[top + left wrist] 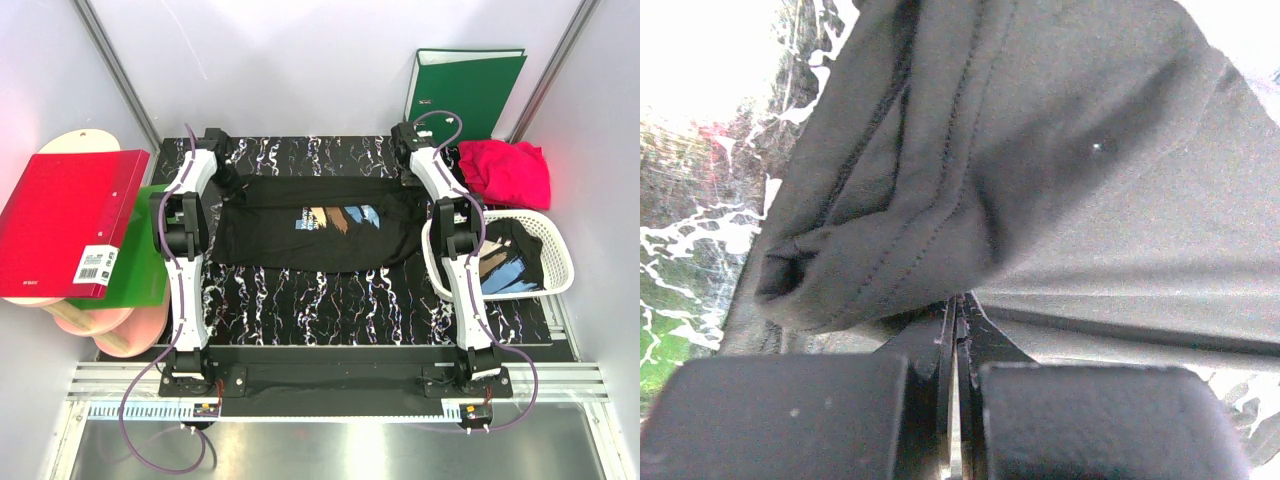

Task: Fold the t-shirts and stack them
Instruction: Fold the flattened tshirt in 1/3 of the way

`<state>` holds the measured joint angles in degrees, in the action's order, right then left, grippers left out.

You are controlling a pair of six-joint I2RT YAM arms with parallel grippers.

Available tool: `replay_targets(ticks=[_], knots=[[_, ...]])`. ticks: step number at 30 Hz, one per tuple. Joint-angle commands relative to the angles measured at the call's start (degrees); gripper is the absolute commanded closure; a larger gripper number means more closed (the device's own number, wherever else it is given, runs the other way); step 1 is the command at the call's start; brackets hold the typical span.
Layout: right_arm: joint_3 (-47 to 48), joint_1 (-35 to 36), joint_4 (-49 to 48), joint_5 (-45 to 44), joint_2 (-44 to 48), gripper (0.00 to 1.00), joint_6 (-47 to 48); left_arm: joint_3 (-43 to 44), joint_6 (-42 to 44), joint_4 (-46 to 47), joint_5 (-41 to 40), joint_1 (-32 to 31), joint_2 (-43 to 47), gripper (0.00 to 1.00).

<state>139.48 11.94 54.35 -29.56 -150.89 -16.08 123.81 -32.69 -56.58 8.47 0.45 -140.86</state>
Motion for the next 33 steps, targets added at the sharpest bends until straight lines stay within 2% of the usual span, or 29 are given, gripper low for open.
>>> replay_targets(ticks=[1,3,9,11,12,13,14,16,17,18,19,23,26,30,31,33], knots=[[1.76,-2.36,2.25,-6.57,0.67,1.0,0.43,1.52,0.96,-2.22,-5.57,0.52,0.32,1.0],[2.89,-2.37,1.99,-5.34,2.95,1.0,-0.53,1.52,1.05,-2.13,-5.22,0.52,1.55,1.0],[5.1,-2.45,0.23,5.9,8.23,1.0,0.08,1.35,1.31,-1.78,-3.99,0.61,4.27,1.0],[4.66,-2.45,0.23,12.22,9.9,0.92,1.04,1.35,1.31,-1.52,-2.94,0.61,4.97,1.0],[3.18,-2.37,-0.12,16.42,12.26,0.83,1.39,1.35,1.48,-1.26,-2.32,0.61,5.33,0.93],[2.12,-2.45,-0.21,18.64,13.59,0.72,1.49,1.17,1.49,-1.08,-1.71,0.52,5.76,0.79],[0.72,-2.37,-0.55,20.93,15.08,0.56,1.57,0.91,1.4,-0.56,-0.31,0.52,6.9,0.43],[-4.55,-2.36,-2.05,24.89,19.83,0.36,1.05,0.21,1.22,0.23,1.19,0.52,8.75,0.23],[-6.66,-2.28,-2.57,26.38,21.41,0.21,1.22,-0.06,1.05,0.5,2.24,0.52,9.37,0.14],[-10.77,-2.19,-3.1,27.53,24.56,0.1,1.14,-0.49,0.96,0.94,2.69,0.43,10.16,0.06],[-13.07,-2.19,-3.63,28.32,26.16,0.01,1.22,-0.85,0.87,1.12,3.04,0.34,11.73,0.03],[-27.98,-1.93,-6.61,32.81,34.51,0.0,1.49,-3.04,1.66,1.91,3.49,-0.18,16.22,0.01],[-35.38,-1.66,-7.59,36.85,39.0,0.0,0.87,-6.46,2.54,2.26,3.92,-0.18,19.3,0.01],[-41.91,0.09,-7.15,40.19,41.11,0.1,0.78,-14.88,4.64,4.19,2.61,-2.73,23.16,0.01],[-42.7,1.58,-6.89,39.85,41.11,0.17,0.78,-16.39,4.91,4.63,2.69,-3.26,24.3,0.01],[-44.29,3.25,-7.06,37.75,40.59,0.2,0.87,-20.77,5.18,5.77,3.04,-3.61,25.45,0.01]])
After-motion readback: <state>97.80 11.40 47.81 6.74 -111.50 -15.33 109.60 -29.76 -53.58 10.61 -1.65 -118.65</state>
